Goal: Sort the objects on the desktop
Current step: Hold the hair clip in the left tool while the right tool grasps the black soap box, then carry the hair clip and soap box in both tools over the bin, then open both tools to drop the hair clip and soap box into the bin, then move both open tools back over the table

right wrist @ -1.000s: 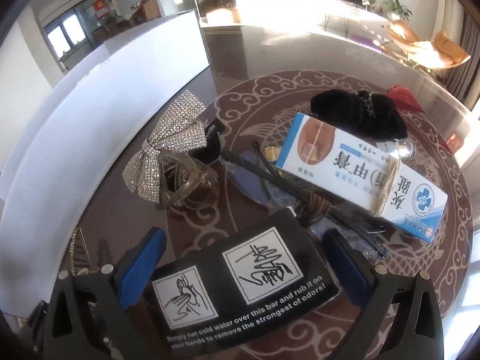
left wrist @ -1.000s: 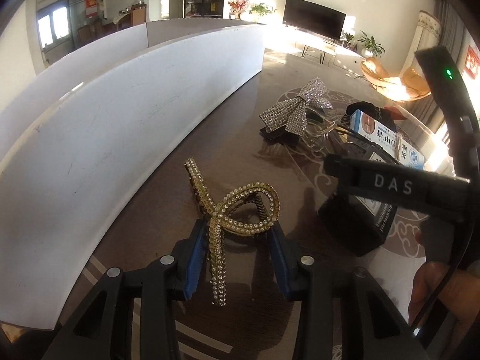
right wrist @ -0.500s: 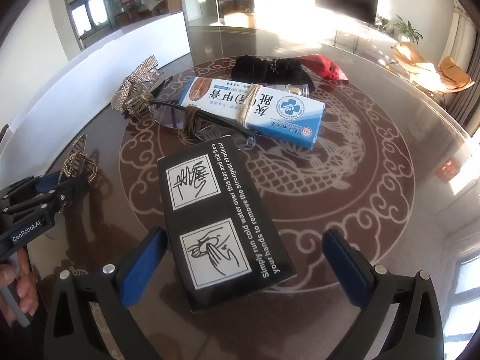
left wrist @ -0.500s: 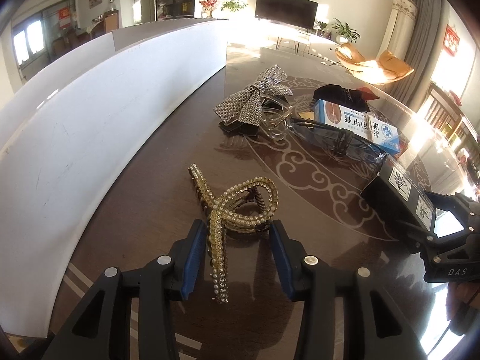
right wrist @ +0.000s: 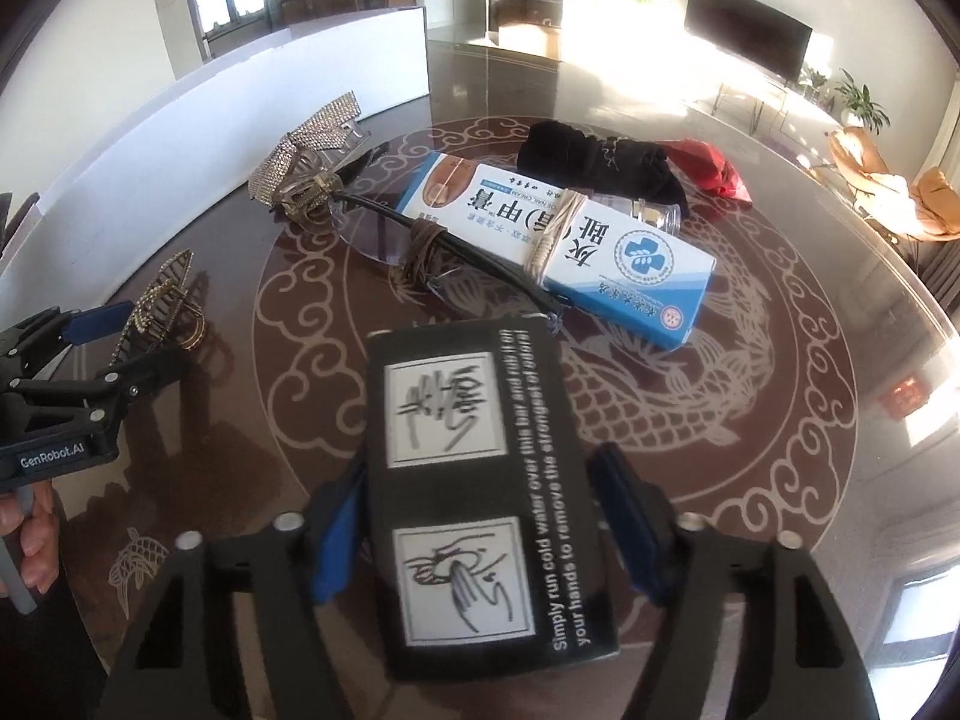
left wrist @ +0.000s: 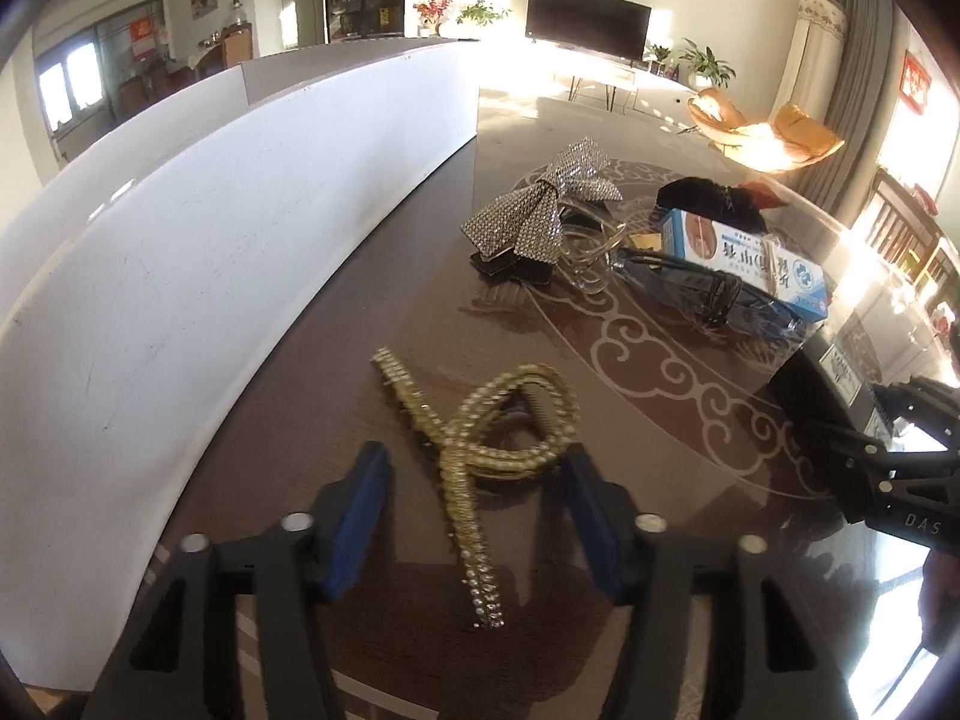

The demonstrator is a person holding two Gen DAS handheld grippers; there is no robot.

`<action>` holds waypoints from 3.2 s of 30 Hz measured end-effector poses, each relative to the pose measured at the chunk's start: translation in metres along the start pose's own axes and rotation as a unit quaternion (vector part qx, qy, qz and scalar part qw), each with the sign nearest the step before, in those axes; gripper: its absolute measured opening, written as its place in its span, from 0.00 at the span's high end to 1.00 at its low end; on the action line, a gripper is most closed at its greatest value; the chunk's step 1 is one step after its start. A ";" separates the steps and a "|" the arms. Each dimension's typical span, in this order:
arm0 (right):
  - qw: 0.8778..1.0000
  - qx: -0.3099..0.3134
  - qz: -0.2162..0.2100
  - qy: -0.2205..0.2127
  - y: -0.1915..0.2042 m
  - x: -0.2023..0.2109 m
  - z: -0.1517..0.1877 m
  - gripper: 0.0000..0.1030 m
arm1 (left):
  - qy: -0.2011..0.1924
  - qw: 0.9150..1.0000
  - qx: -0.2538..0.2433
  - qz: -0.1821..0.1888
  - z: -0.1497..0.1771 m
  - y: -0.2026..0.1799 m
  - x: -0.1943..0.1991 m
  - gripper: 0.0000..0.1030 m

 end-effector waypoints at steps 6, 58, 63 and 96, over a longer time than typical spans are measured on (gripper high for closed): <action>0.999 -0.026 -0.019 -0.007 -0.003 0.022 0.009 0.42 | -0.030 0.993 0.074 0.092 -0.008 0.015 0.022 0.61; 0.988 0.073 -0.123 -0.052 0.221 -0.038 -0.288 0.07 | 0.001 0.984 0.174 -0.043 -0.077 0.209 0.075 0.32; 0.987 0.055 -0.117 -0.094 0.184 0.010 -0.254 0.06 | -0.047 0.982 0.184 -0.017 -0.094 0.192 0.102 0.32; 0.977 -0.181 0.111 -0.020 -0.071 0.045 0.104 0.00 | 0.052 0.986 -0.112 0.116 0.034 -0.103 0.022 0.19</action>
Point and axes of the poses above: each gripper's, at about its wrist camera, not at the fingertips, and x roughly against the way its jaws point, y to its left, z to its underside, the point moved 8 cm from there along -x, roughly the way its jaws point, and after that the axes turned 6 degrees about x, right-handed, at the moved point
